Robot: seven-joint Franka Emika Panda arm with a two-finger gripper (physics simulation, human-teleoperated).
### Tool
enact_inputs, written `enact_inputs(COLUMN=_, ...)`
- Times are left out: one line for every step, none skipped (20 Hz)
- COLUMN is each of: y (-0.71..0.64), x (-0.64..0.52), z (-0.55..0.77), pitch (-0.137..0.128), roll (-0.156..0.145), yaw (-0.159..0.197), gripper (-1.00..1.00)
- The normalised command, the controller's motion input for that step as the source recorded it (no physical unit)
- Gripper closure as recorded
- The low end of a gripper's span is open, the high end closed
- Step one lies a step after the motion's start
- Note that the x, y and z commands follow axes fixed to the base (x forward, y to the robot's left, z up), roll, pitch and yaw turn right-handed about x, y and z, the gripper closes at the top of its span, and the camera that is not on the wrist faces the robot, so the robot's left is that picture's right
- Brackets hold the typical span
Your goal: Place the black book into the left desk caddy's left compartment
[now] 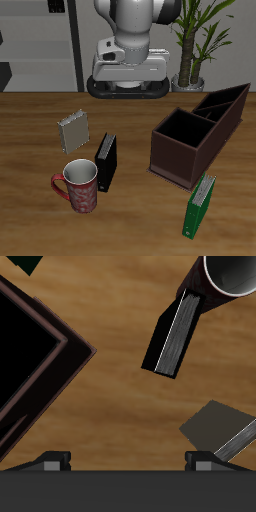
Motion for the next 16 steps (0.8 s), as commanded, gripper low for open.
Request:
enact_inputs(y=-0.16, x=0.06, z=-0.02, pitch=0.064, roll=-0.105, yaw=-0.188, gripper=-1.00)
enact_inputs(y=0.11, x=-0.05, z=0.01, pitch=-0.010, roll=0.024, yaw=0.066, gripper=-1.00)
enact_inputs(y=0.04, x=-0.06, z=0.01, pitch=0.013, roll=0.014, yaw=0.022, gripper=-1.00)
enact_inputs(y=0.04, x=-0.09, z=-0.02, pitch=0.000, roll=0.000, yaw=0.000, gripper=-1.00)
enact_inputs(y=-0.05, x=0.14, z=0.05, pitch=-0.063, roll=-0.087, yaw=0.077, gripper=-1.00)
enact_inputs(y=0.07, x=-0.17, z=0.00, pitch=0.000, roll=0.000, yaw=0.000, gripper=-1.00)
enact_inputs(y=0.06, x=0.01, z=-0.02, pitch=0.014, roll=0.105, yaw=0.023, gripper=-1.00)
enact_inputs(y=-0.14, x=-0.04, z=-0.02, pitch=0.020, roll=-0.127, yaw=-0.033, gripper=-1.00)
enact_inputs(y=0.10, x=-0.06, z=-0.03, pitch=0.006, roll=0.034, yaw=-0.019, gripper=-1.00)
enact_inputs(y=-0.03, x=0.07, z=0.00, pitch=-0.012, roll=0.049, yaw=0.026, gripper=-1.00)
enact_inputs(y=-0.17, x=0.09, z=-0.01, pitch=0.009, roll=-0.061, yaw=-0.028, gripper=-1.00)
enact_inputs(y=0.00, x=0.00, z=0.00, pitch=0.000, roll=0.000, yaw=0.000, gripper=-1.00)
enact_inputs(y=-0.03, x=-0.03, z=0.07, pitch=-0.027, roll=-0.005, yaw=0.008, gripper=-1.00)
enact_inputs(y=-0.09, x=0.06, z=0.01, pitch=-0.012, roll=-0.025, yaw=0.028, gripper=-1.00)
enact_inputs(y=-0.30, x=0.07, z=0.11, pitch=-0.008, roll=-0.059, yaw=-0.071, gripper=-1.00)
enact_inputs(y=-0.04, x=0.04, z=0.18, pitch=-0.109, roll=-0.017, yaw=0.079, gripper=-1.00)
